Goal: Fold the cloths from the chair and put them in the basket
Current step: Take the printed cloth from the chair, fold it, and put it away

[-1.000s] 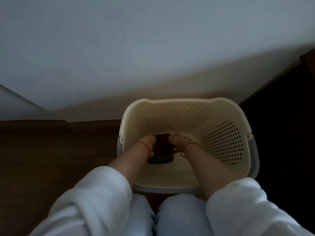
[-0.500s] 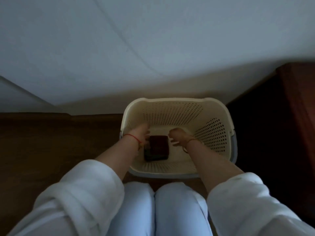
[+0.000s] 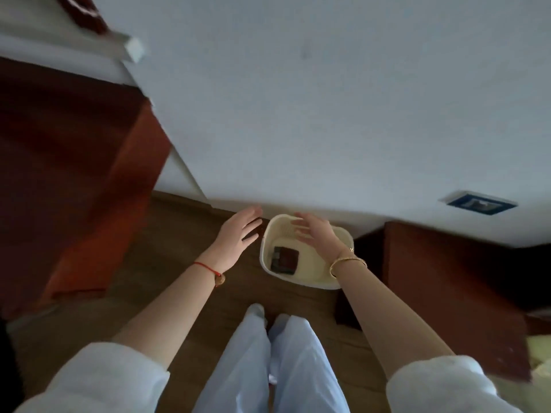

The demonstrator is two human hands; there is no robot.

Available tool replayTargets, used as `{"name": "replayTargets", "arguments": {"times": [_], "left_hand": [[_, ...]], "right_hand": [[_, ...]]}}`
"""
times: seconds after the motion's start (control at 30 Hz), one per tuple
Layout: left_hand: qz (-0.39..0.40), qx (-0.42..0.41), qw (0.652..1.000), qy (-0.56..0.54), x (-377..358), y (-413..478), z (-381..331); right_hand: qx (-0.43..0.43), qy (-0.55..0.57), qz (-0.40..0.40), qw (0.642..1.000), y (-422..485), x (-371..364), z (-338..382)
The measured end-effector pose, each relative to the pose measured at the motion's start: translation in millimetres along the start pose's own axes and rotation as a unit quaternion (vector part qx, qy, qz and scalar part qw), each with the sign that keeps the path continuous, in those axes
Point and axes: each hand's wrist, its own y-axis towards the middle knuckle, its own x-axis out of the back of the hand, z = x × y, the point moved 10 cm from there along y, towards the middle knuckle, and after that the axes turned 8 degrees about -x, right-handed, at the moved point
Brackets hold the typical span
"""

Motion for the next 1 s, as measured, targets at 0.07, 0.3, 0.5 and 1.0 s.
{"name": "replayTargets", "arguments": {"times": [0.07, 0.3, 0.5, 1.0], "left_hand": [[-0.026, -0.029, 0.999, -0.021, 8, -48, -45], [-0.08, -0.147, 0.984, -0.069, 25, -200, -140], [-0.21, -0.23, 0.947, -0.081, 73, -315, -141], [-0.584, -0.289, 0.699, -0.295, 284, -626, 3]], "right_hand": [[0.028, -0.012, 0.024, 0.999, -59, -22, 34], [0.11, -0.094, 0.073, 0.987, -211, -92, 101], [0.125, -0.17, 0.175, 0.962, -270, -176, 85], [0.12, -0.41, 0.45, 0.785, -434, -484, -126]]}}
